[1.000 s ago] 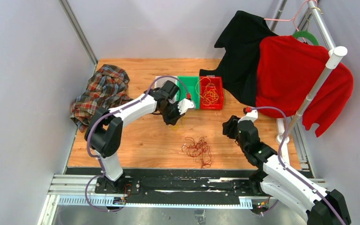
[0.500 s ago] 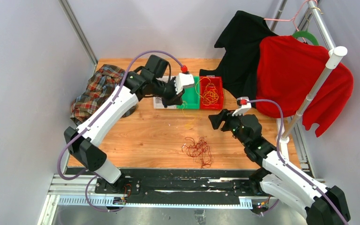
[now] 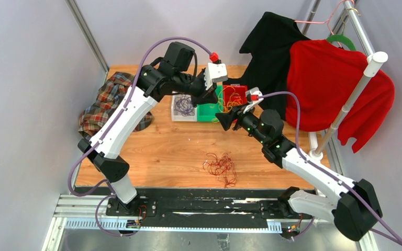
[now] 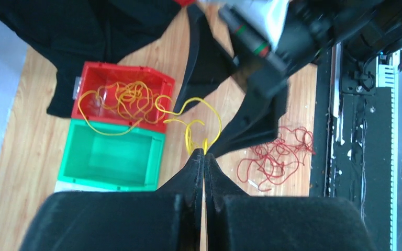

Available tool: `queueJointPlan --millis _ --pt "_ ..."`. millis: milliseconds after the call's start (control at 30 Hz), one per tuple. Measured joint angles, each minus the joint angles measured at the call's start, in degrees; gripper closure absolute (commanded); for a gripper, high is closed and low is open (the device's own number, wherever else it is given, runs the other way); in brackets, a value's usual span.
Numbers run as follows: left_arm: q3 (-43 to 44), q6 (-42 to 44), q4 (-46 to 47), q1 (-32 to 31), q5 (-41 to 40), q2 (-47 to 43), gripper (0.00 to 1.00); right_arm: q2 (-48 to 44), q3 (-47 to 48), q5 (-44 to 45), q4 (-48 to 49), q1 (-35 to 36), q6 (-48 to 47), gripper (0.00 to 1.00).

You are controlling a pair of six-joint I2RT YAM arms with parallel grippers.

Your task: Untangle the cables

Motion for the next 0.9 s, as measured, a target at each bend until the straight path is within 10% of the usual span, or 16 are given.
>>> queueJointPlan --millis 333,567,900 --pt "17.7 -2.2 1.0 -1.6 -4.7 14.0 1.00 9.2 4.7 9.6 1.3 -0.8 -5.3 0.99" --pt "14.1 -6.5 13.7 -1.5 -14.2 22.2 1.00 16.0 8.2 15.7 3.0 -7.0 -6.4 0.98" --pt "9.5 -9.2 30.8 -0.2 -25.0 29.3 1.00 26.9 10.4 13.1 2.8 -17.4 -0.6 0.46"
